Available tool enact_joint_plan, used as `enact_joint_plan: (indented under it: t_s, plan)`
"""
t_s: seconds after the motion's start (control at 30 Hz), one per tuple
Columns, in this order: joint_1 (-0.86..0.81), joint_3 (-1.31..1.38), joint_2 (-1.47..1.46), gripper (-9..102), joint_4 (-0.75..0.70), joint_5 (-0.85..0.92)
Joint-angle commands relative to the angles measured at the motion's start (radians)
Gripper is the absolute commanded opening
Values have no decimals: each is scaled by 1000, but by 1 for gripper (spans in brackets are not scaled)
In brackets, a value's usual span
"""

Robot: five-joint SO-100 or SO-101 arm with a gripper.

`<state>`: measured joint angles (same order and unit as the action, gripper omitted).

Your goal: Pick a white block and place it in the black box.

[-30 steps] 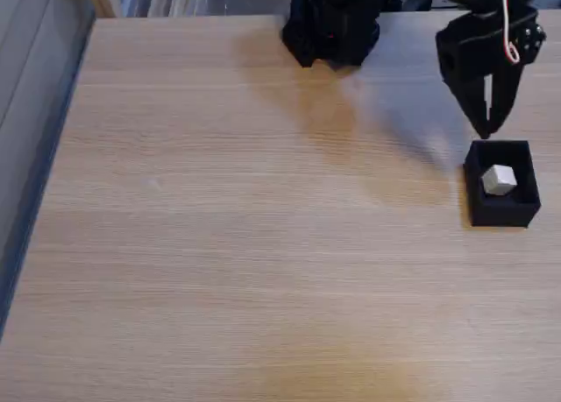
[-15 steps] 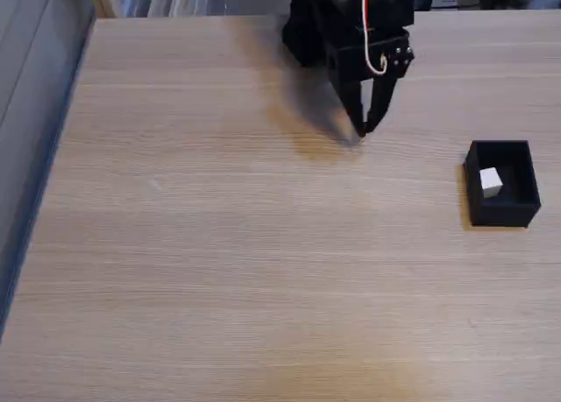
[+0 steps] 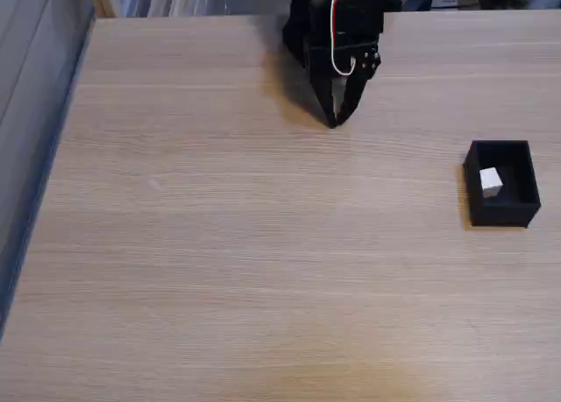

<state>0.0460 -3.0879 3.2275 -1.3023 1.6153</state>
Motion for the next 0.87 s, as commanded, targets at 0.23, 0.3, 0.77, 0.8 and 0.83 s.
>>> enact_joint_plan:
  t_s: [0.23, 0.3, 0.77, 0.8, 0.83]
  plan:
    - [6, -20, 104, 0, -44, -21]
    - [11, -20, 104, 0, -44, -21]
    - [32, -20, 104, 0, -46, -12]
    - [32, -18, 104, 0, -46, -12]
    - [32, -18, 104, 0, -46, -12]
